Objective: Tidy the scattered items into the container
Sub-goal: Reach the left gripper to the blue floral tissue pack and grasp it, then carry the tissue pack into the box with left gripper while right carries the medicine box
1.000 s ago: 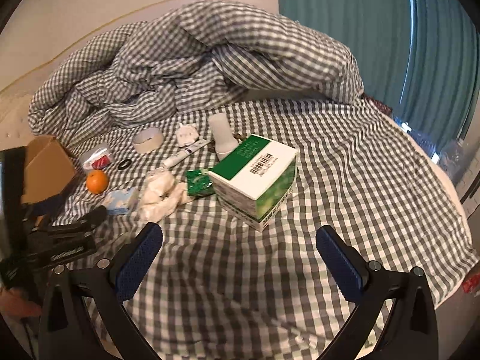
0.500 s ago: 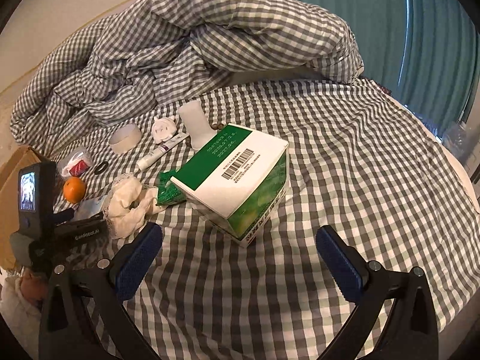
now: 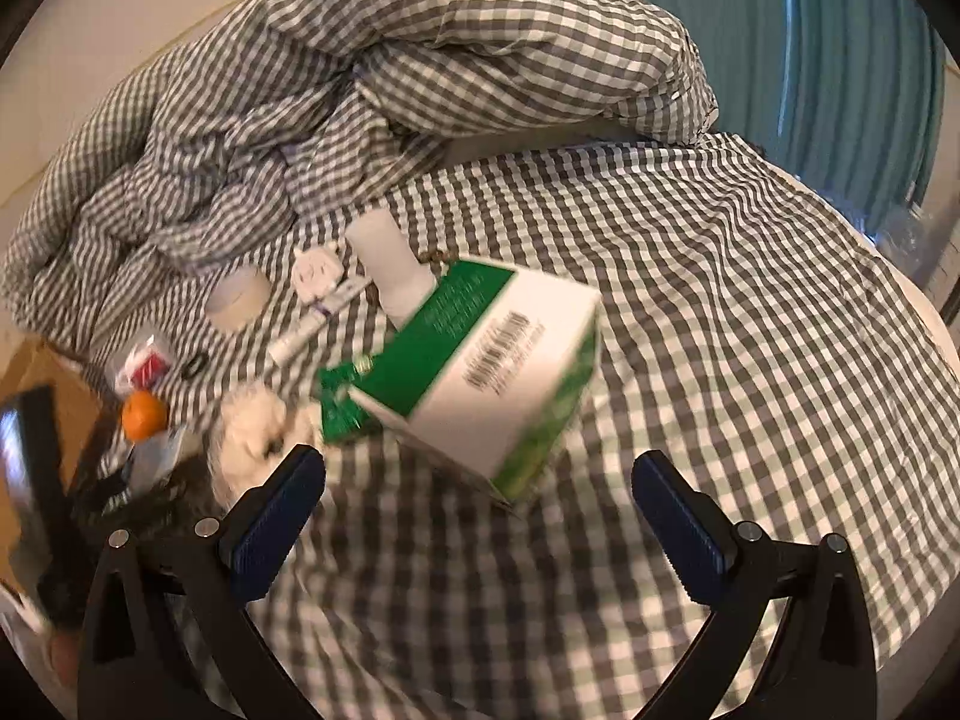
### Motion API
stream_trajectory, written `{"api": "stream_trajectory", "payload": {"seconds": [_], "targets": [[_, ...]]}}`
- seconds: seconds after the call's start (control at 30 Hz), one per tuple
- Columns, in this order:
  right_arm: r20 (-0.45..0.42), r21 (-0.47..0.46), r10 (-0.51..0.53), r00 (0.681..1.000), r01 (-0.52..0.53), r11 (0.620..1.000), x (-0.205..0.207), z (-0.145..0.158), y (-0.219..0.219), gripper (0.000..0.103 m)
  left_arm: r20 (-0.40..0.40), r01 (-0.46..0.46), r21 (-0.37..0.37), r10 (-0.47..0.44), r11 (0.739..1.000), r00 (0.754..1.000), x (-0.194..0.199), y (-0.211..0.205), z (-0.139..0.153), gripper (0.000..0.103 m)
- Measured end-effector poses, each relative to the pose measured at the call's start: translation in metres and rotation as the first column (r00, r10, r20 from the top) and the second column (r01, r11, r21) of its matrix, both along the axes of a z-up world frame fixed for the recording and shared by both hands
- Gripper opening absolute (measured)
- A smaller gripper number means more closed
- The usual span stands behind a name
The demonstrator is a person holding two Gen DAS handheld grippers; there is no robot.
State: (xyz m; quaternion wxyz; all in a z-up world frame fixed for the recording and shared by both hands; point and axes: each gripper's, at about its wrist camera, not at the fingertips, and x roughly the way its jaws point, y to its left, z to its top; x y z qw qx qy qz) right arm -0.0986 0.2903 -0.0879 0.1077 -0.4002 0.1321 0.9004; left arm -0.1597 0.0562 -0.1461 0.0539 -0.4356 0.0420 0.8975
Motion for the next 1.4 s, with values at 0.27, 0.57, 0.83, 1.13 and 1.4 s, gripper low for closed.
{"api": "stream_trajectory", "payload": {"seconds": [0.27,0.57,0.83,1.13,1.4], "targets": [[-0.004,0.083,-0.249,0.968,0.249,0.965,-0.026,-0.01,-0.028,0.103,-0.038,0.014,-0.033,-0.015,0.999,0.999,0.014,-0.017,0.011,0.076],[0.057,0.178,-0.343,0.938,0.328,0.928,-0.066,-0.038,-0.025,0.103,-0.028,0.004,-0.007,-0.004,1.0,1.0,0.01,-0.035,0.004,0.076],[0.035,0.151,-0.342,0.939,0.333,0.931,-0.048,-0.029,-0.014,0.082,-0.034,-0.014,-0.004,0.014,1.0,0.999,0.01,-0.043,0.006,0.076],[-0.023,0.066,-0.199,0.98,0.2,0.978,-0.019,0.038,-0.037,0.082,-0.13,-0.029,-0.01,0.028,1.0,0.991,0.035,-0.058,0.055,0.076],[-0.056,0.024,-0.024,0.998,0.025,0.999,-0.011,0.066,-0.101,0.081,-0.104,-0.103,-0.05,0.097,0.993,0.99,0.055,-0.103,0.07,0.076]]}}
